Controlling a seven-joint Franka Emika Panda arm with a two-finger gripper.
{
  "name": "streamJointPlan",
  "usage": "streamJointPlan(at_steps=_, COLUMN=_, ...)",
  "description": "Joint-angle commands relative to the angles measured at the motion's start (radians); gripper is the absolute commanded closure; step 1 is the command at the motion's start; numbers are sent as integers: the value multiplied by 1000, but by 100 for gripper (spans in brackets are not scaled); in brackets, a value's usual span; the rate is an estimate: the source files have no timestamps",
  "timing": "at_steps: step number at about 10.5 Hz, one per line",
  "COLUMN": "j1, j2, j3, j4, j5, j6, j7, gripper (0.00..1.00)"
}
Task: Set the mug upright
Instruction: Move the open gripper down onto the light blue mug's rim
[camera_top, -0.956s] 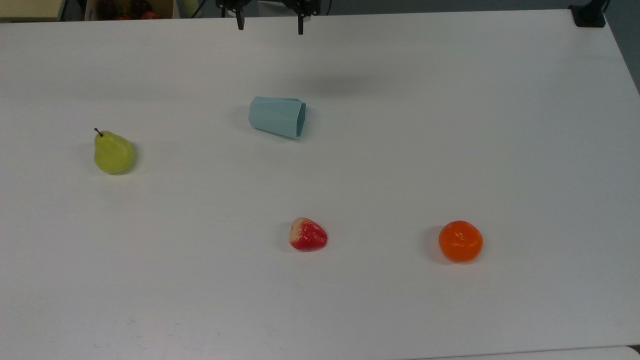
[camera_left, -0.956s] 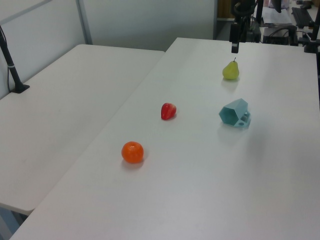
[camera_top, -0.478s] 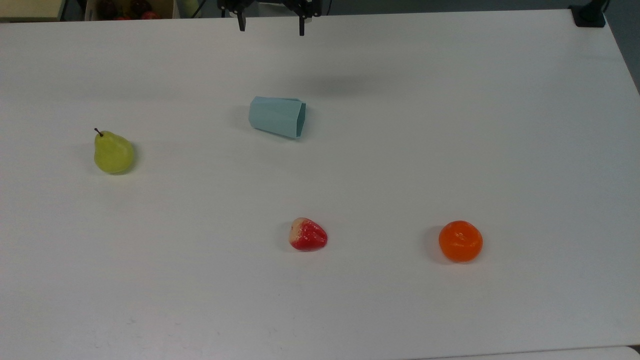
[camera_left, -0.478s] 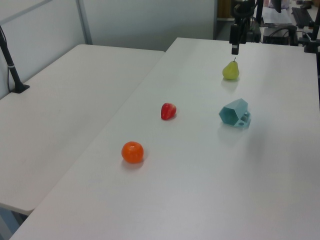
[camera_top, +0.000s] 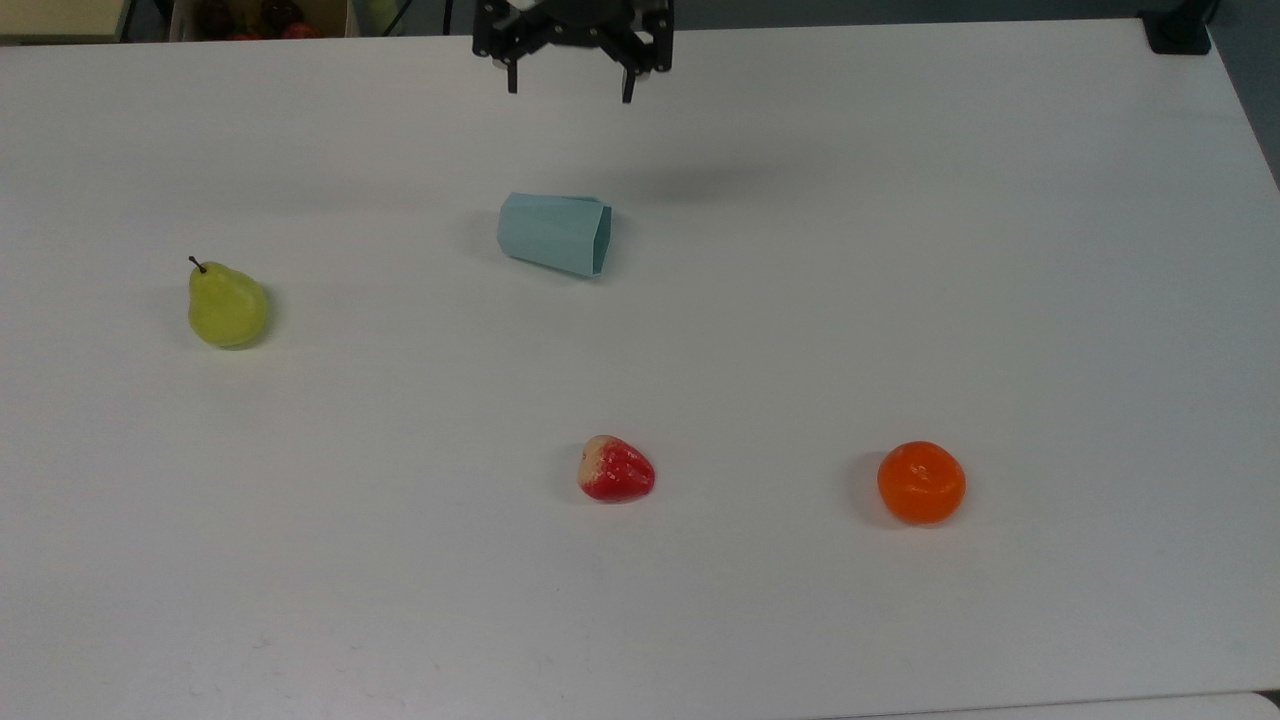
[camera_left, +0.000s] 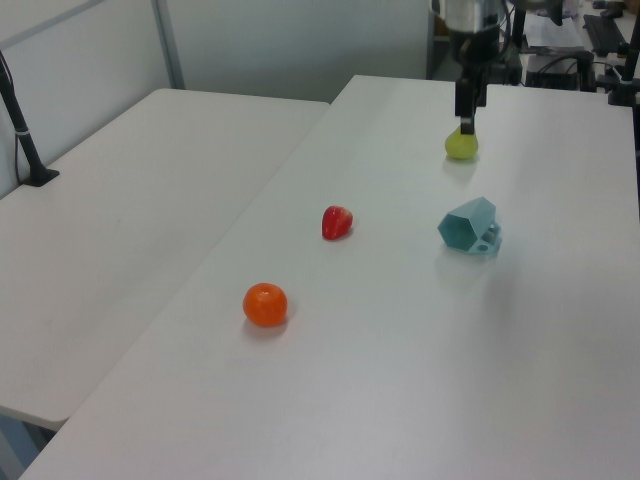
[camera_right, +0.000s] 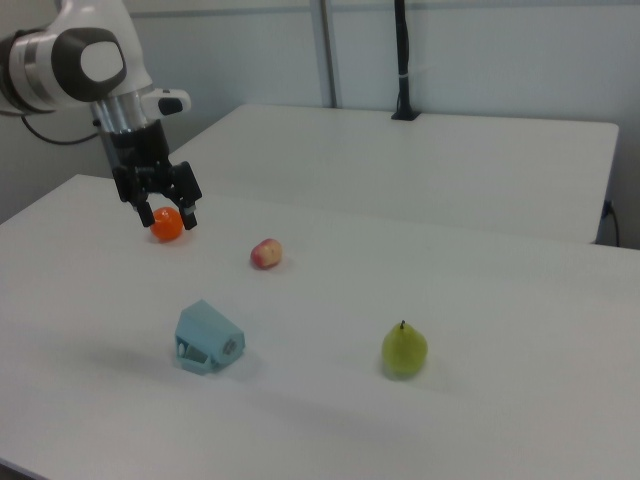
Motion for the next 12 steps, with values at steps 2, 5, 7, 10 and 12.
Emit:
streamJointPlan(at_steps=2, j1=109, j2=100, j3=5, j4=-29, j5=-209, j6=7, j7=142, gripper=0)
streamJointPlan(at_steps=5, j1=168, j2=201, j3=8, j4=-27, j5=-332, j6=-13, j7=183, gripper=0)
streamJointPlan(at_steps=7, j1=194, j2=261, j3=8, j4=-26, j5=-387, j6=-13, j7=252, gripper=0)
streamJointPlan(at_steps=10, j1=214, j2=353, j3=8, j4=-27, j5=-470, j6=-15, j7=364, gripper=0)
streamJointPlan(at_steps=12, j1=211, j2=387, j3=8, j4=-29, j5=-551, j6=-70, j7=378, gripper=7)
